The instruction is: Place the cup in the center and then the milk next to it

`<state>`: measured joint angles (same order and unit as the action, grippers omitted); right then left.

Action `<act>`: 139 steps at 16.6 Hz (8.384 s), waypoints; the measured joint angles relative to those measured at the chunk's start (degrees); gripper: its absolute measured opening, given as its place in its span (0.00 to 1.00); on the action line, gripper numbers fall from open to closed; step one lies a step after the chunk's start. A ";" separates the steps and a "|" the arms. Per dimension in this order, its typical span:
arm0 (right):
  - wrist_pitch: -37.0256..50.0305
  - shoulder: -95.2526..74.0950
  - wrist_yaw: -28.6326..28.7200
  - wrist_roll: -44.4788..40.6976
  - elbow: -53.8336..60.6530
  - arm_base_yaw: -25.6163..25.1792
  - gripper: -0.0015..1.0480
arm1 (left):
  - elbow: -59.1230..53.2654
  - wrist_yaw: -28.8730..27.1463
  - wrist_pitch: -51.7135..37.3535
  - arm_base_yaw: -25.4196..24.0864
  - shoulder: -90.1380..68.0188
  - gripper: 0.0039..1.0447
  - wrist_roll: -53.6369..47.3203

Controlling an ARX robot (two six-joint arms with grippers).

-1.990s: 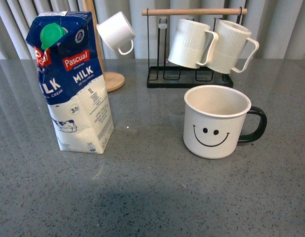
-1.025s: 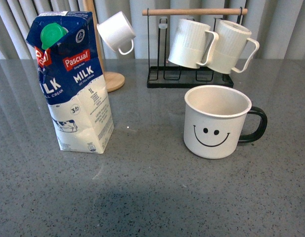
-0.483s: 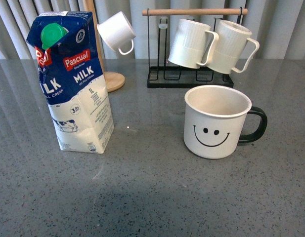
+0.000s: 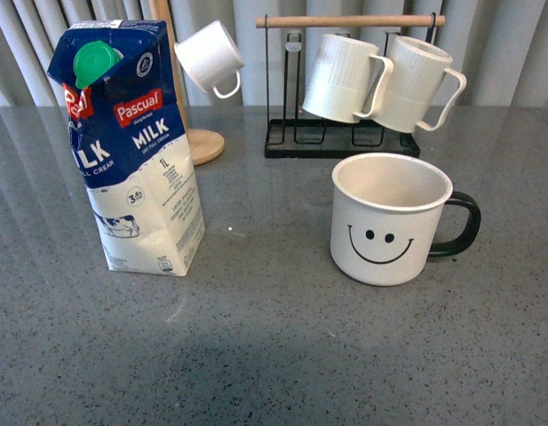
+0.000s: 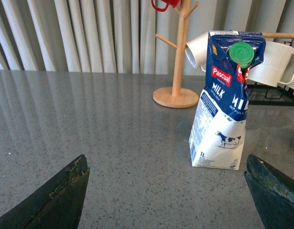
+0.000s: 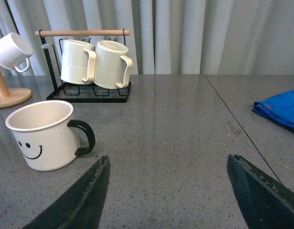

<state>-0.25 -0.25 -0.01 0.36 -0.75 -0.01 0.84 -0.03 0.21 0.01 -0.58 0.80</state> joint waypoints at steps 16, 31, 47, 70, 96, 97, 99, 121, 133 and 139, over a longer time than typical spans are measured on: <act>0.04 0.00 0.02 0.00 0.00 0.00 0.94 | 5.99 0.22 13.27 3.34 -8.44 0.94 2.69; 0.00 0.00 0.02 0.00 0.00 0.00 0.94 | 41.64 1.29 -14.78 14.08 -69.40 0.94 -0.31; 0.02 0.00 0.00 0.00 0.00 0.00 0.94 | 43.98 -0.94 -17.84 14.91 -80.65 0.36 2.23; 0.02 0.00 0.02 0.00 0.00 0.00 0.94 | 41.81 -23.10 -30.40 35.47 -82.14 0.02 12.96; 0.02 0.00 0.02 0.00 0.00 0.00 0.94 | 39.89 -25.07 -33.29 40.09 -81.83 0.94 17.27; 0.00 0.00 0.02 0.00 0.00 0.00 0.94 | 39.71 -25.00 -33.22 40.06 -81.64 0.94 17.27; 0.02 0.00 0.02 0.00 0.00 0.00 0.94 | 39.04 -24.20 -33.35 39.43 -80.26 0.94 16.94; 0.00 0.00 0.00 0.00 0.00 0.00 0.94 | 10.25 0.04 -17.84 0.04 -28.83 0.00 0.26; 0.00 0.00 0.00 0.00 0.00 0.00 0.94 | 2.51 0.04 -13.94 0.04 -16.74 0.01 0.17; -0.02 0.00 0.00 0.00 0.00 0.00 0.94 | -0.02 0.07 -11.56 0.04 -10.73 0.01 0.17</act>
<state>-0.27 -0.25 -0.01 0.36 -0.75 -0.01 0.82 0.03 -11.35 0.05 -11.31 0.97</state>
